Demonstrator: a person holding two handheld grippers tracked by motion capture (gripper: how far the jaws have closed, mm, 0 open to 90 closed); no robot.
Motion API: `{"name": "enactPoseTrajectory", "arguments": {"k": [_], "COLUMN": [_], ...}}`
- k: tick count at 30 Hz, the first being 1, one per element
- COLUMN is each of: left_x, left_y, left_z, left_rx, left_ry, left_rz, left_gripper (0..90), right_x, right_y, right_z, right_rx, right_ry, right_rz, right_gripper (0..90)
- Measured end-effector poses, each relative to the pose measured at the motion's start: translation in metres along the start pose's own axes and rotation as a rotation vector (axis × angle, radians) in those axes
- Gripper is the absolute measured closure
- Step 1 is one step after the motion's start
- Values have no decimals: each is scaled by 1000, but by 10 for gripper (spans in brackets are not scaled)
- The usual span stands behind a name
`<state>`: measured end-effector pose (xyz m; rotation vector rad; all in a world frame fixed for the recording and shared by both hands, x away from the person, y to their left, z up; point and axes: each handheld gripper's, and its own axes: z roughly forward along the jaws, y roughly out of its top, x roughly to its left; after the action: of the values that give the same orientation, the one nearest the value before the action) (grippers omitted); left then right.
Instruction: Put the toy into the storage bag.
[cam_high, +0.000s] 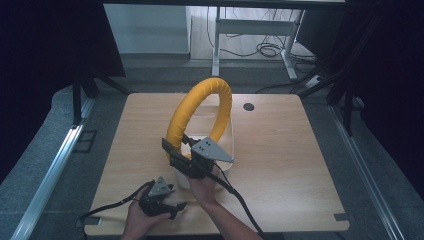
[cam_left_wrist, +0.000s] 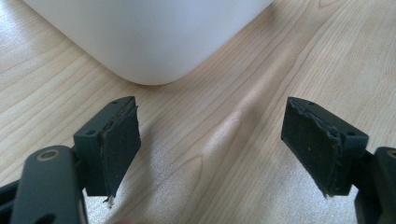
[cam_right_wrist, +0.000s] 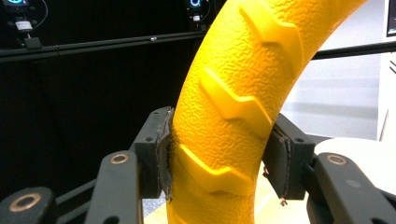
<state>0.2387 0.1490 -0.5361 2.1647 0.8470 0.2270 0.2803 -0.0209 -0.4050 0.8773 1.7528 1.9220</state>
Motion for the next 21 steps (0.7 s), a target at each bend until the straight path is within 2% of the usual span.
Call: {"name": "enactPoseTrajectory", "arguments": {"k": [21], "left_x": [0], "left_y": [0], "left_z": [1], "left_rx": [0], "left_ry": [-2], "left_rz": [1], "left_gripper": [197], "right_x": [0], "right_y": [-12], "right_z": [-6], "right_rx": [42], "right_ry": [-9], "right_rz": [-3], "right_gripper": [485]}}
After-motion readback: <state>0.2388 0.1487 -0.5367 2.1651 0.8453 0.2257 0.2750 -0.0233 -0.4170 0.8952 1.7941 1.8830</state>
